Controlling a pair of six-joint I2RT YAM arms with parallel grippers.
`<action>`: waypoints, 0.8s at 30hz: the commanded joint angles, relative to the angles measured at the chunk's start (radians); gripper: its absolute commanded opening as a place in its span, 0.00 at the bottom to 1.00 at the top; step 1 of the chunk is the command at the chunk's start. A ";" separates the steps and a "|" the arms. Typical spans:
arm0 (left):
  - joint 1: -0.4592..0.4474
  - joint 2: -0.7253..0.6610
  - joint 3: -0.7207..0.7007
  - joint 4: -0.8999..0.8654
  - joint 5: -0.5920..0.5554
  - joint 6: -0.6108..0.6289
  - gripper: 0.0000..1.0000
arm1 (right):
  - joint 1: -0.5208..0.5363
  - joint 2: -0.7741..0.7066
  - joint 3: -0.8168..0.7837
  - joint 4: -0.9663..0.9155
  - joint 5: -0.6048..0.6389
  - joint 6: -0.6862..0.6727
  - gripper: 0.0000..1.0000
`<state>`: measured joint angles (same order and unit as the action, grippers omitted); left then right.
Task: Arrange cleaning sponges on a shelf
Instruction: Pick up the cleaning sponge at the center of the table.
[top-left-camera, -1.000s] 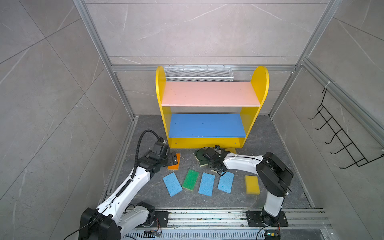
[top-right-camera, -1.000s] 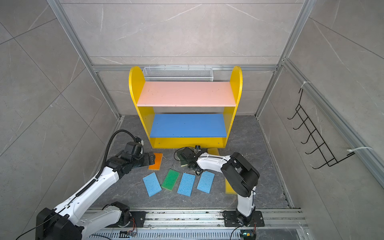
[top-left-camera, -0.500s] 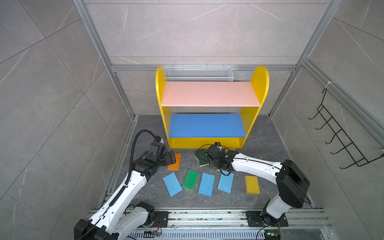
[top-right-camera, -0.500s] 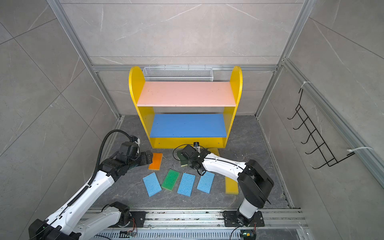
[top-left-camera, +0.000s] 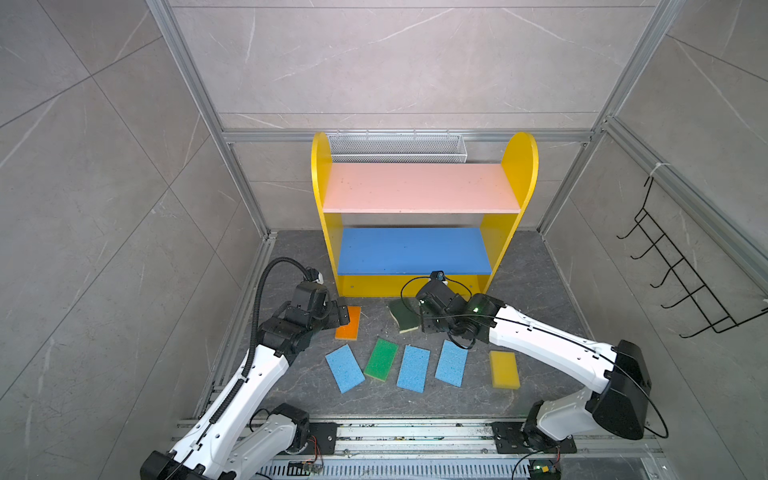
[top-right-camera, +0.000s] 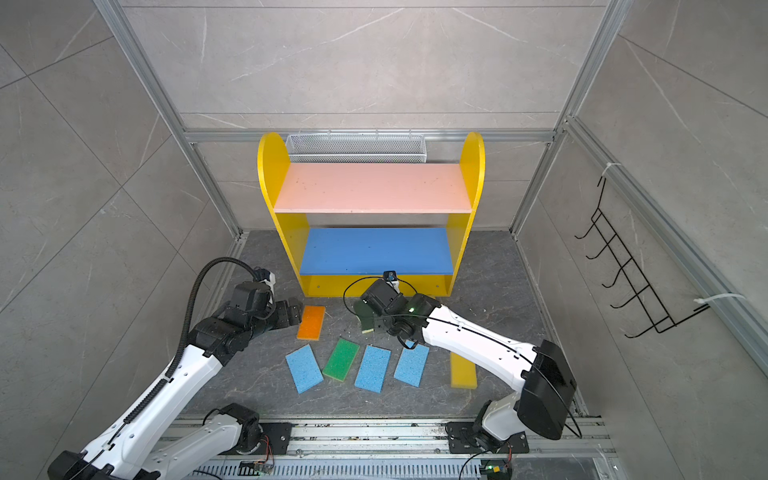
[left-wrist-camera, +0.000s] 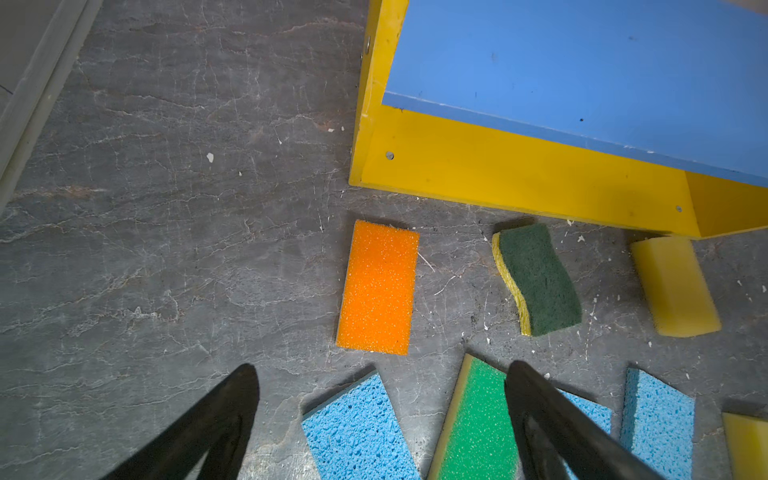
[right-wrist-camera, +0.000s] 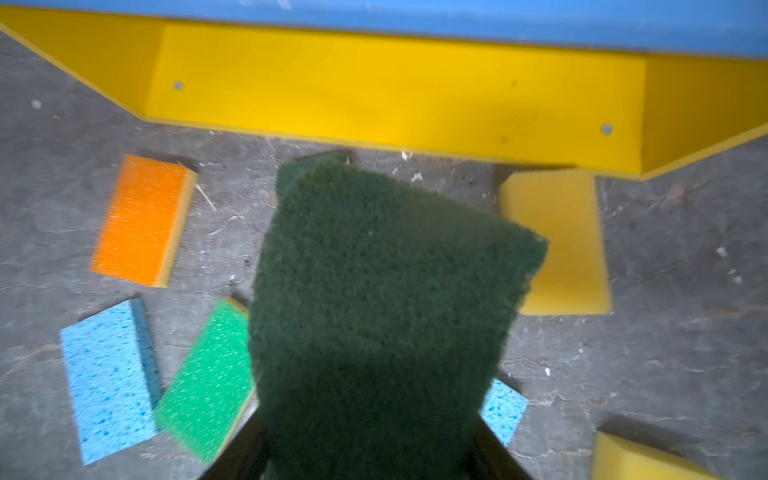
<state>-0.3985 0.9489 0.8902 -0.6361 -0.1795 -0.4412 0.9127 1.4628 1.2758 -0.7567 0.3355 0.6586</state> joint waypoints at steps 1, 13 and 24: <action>0.004 -0.026 0.041 -0.017 0.006 0.023 0.95 | 0.011 -0.046 0.067 -0.072 0.025 -0.050 0.56; 0.004 -0.002 0.084 -0.050 0.018 0.041 0.95 | 0.018 -0.062 0.354 -0.185 0.102 -0.183 0.56; 0.004 0.019 0.111 -0.039 -0.002 0.075 0.95 | 0.018 0.004 0.682 -0.274 0.156 -0.336 0.57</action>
<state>-0.3985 0.9585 0.9604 -0.6773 -0.1757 -0.4011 0.9257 1.4479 1.8915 -0.9802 0.4511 0.3935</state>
